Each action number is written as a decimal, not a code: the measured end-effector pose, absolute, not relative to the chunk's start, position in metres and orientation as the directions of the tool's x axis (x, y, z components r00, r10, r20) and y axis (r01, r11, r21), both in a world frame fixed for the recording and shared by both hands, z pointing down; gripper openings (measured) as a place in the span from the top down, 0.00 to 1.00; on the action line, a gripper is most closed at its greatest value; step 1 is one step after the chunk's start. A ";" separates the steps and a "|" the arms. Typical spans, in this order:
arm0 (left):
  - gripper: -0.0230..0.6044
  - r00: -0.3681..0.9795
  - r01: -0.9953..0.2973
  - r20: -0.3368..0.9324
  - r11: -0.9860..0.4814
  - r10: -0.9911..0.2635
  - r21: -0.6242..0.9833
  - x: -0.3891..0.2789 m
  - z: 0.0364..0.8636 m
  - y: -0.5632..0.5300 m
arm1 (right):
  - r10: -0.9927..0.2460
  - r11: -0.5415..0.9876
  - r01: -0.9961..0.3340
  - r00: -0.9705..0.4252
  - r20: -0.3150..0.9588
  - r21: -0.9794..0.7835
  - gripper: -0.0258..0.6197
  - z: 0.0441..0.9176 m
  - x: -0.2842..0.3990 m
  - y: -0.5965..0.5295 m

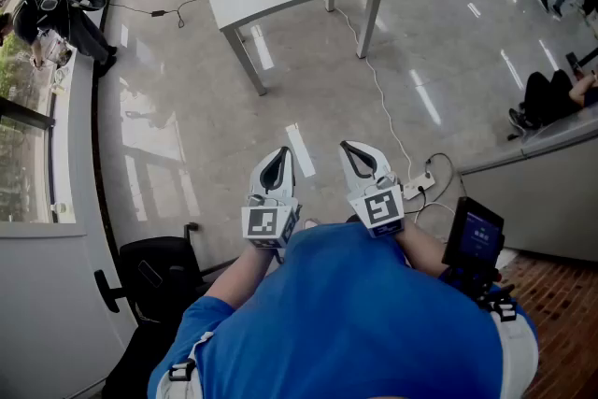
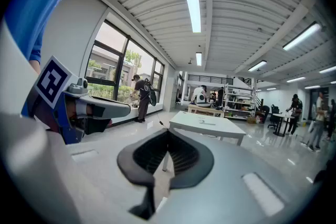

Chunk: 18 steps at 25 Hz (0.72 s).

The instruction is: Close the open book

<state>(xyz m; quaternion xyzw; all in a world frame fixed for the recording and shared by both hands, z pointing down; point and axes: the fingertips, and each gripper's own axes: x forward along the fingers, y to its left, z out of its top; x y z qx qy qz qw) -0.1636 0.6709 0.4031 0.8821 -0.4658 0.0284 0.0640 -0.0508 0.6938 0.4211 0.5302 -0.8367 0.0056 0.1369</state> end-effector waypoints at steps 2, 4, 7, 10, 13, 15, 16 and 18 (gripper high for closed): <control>0.95 0.562 -0.827 0.106 -0.555 -0.820 0.088 -0.166 0.400 0.665 | -0.893 0.424 -0.895 -0.388 0.227 0.139 0.96 0.415 -0.050 0.685; 0.95 0.560 -0.828 0.111 -0.552 -0.821 0.096 -0.170 0.399 0.662 | -0.897 0.418 -0.896 -0.381 0.223 0.148 0.96 0.410 -0.051 0.679; 0.95 0.548 -0.836 0.126 -0.537 -0.827 0.113 -0.180 0.402 0.661 | -0.893 0.427 -0.887 -0.384 0.234 0.173 0.96 0.406 -0.061 0.680; 0.95 0.566 -0.823 0.111 -0.554 -0.817 0.124 -0.184 0.396 0.653 | -0.893 0.429 -0.883 -0.382 0.237 0.192 0.96 0.401 -0.069 0.673; 0.95 0.585 -0.810 0.112 -0.574 -0.803 0.115 -0.186 0.397 0.653 | -0.895 0.425 -0.882 -0.376 0.239 0.205 0.96 0.402 -0.073 0.671; 0.95 0.598 -0.801 0.109 -0.589 -0.794 0.104 -0.185 0.403 0.649 | -0.896 0.422 -0.884 -0.372 0.243 0.201 0.96 0.410 -0.072 0.665; 0.95 0.597 -0.802 0.110 -0.589 -0.794 0.101 -0.184 0.406 0.644 | -0.896 0.421 -0.886 -0.372 0.243 0.195 0.96 0.414 -0.070 0.660; 0.95 0.583 -0.812 0.115 -0.576 -0.804 0.094 -0.182 0.411 0.629 | -0.896 0.422 -0.887 -0.376 0.237 0.188 0.96 0.418 -0.065 0.644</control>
